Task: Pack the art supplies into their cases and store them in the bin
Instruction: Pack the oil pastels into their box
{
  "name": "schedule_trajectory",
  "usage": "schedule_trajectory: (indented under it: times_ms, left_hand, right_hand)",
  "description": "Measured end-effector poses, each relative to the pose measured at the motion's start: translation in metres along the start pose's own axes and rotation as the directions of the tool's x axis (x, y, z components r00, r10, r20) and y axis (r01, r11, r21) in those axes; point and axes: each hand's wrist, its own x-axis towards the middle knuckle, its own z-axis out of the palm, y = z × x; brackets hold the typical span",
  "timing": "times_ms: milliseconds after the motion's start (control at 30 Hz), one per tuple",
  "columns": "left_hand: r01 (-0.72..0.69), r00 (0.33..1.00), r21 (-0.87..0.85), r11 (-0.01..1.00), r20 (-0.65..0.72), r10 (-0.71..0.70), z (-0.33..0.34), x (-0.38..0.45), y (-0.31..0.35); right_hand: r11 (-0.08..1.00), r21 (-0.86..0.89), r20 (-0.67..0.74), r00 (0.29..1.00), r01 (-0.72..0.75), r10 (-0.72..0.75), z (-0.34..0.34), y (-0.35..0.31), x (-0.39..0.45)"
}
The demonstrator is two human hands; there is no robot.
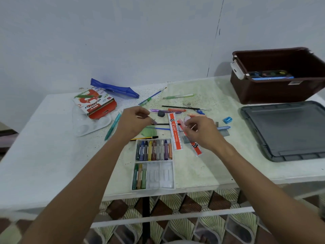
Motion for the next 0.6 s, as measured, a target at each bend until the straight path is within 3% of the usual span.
schedule_trajectory:
  times_ms: [167, 300, 600]
  left_hand:
    - [0.093, 0.994, -0.176, 0.980, 0.074, -0.081, -0.022, -0.037, 0.001]
    - [0.167, 0.965, -0.083, 0.982, 0.219, -0.146, -0.026, -0.070, -0.007]
    - [0.169, 0.936, 0.076, 0.983, 0.301, -0.184, -0.017, -0.102, -0.035]
  right_hand:
    - [0.981, 0.195, 0.169, 0.985, 0.005, -0.039, 0.016, -0.040, -0.033]
    - [0.975, 0.202, 0.338, 0.941, -0.092, 0.019, 0.034, -0.057, -0.058]
    - [0.939, 0.226, 0.375, 0.913, -0.260, 0.162, 0.063, -0.061, -0.081]
